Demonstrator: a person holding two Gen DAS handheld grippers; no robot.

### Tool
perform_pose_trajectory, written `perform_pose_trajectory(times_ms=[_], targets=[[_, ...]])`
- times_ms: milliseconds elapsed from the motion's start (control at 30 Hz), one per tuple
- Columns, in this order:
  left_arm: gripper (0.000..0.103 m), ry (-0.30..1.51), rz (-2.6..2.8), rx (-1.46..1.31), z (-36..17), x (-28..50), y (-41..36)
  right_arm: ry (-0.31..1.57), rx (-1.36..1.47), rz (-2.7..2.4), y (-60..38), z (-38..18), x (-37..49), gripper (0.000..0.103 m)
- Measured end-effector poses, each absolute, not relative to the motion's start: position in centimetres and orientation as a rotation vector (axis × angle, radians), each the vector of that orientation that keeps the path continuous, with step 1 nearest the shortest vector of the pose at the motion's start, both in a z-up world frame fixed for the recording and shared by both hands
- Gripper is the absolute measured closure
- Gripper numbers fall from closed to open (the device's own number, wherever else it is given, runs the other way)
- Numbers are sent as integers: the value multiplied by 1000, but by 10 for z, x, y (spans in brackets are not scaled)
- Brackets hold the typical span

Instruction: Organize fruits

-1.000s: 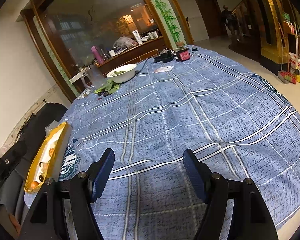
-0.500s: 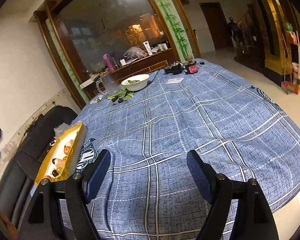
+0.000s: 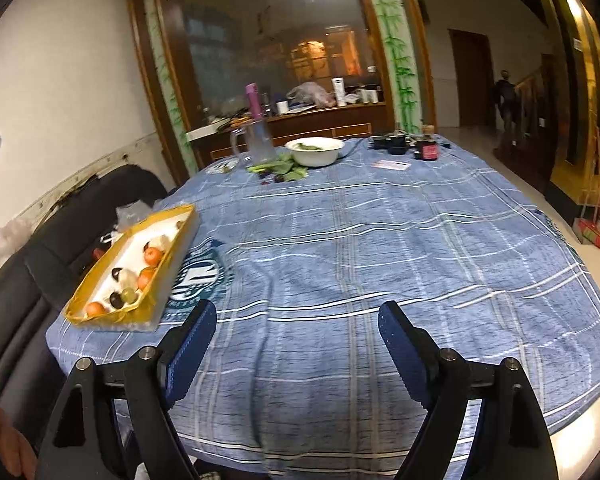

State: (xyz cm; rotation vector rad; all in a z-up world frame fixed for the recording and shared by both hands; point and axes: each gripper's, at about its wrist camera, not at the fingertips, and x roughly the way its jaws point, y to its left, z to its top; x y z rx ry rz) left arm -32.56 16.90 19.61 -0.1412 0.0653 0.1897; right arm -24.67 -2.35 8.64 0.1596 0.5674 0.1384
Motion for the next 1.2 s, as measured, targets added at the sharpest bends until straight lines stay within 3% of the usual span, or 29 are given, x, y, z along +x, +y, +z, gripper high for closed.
perform_pose_trajectory(times_ms=[300,600,1200], targets=[[0,161,341,-190,181,-306,220,544,45,291,36,100,-226,16],[0,85,424,-129,184,-329,234,572,18,403,74,92,-205,15],[0,511,454,-191,137,-294,269,560,-78,453,106,83,-232,13]])
